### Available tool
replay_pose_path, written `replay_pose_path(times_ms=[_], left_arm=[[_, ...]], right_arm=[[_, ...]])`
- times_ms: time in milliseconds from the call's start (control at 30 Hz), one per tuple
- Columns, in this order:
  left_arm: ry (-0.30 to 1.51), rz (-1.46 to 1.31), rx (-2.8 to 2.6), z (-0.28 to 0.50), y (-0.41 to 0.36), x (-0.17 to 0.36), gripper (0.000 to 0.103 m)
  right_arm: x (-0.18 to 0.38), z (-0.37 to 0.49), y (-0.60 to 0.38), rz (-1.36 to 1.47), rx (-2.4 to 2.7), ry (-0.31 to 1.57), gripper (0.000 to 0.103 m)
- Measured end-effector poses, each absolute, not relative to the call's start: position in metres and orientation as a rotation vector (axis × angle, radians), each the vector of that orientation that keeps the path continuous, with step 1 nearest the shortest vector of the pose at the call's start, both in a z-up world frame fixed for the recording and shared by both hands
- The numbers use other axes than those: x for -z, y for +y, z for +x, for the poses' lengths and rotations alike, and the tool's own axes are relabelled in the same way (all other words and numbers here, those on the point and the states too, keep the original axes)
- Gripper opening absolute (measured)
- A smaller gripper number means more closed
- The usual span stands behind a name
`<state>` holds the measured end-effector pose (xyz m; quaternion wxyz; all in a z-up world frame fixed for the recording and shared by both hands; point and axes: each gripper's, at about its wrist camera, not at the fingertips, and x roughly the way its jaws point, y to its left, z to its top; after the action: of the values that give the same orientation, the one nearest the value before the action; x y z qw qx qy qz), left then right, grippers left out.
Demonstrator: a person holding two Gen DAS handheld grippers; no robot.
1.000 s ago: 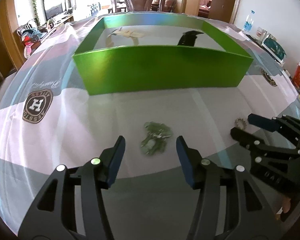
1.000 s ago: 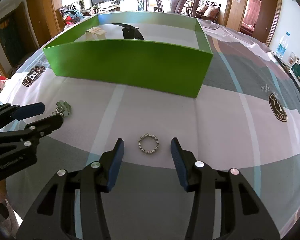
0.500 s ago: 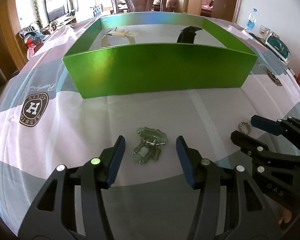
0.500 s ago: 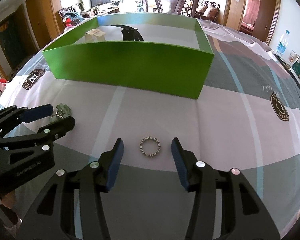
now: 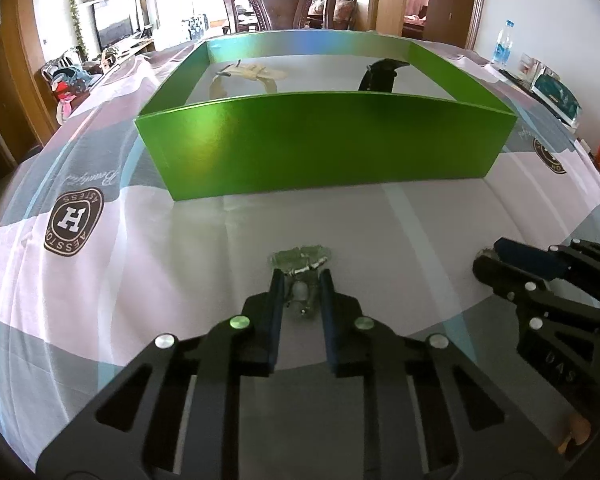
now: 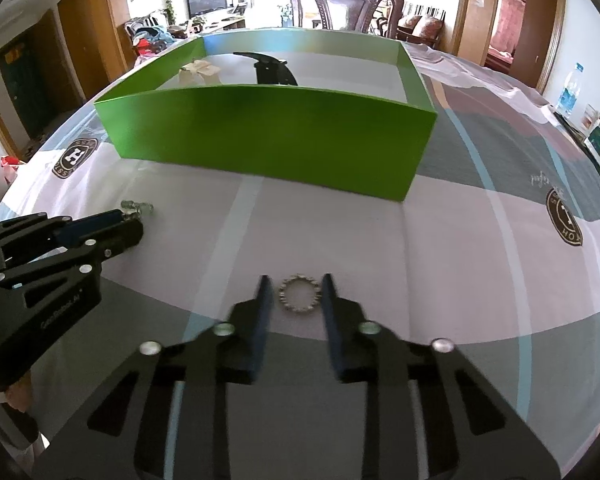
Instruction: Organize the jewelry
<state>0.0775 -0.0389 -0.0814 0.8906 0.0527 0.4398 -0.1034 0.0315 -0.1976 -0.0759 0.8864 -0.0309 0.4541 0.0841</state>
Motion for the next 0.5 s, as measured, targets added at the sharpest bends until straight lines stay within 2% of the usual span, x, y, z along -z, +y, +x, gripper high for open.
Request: replay_pose_path(times_ms=[500], left_arm=[[0.903,0.100,0.207,0.0735,-0.0358,0.0727,0.014]], right_arm=[[0.0698,0.0299,-0.2033,-0.055,-0.152,0.939,0.021]])
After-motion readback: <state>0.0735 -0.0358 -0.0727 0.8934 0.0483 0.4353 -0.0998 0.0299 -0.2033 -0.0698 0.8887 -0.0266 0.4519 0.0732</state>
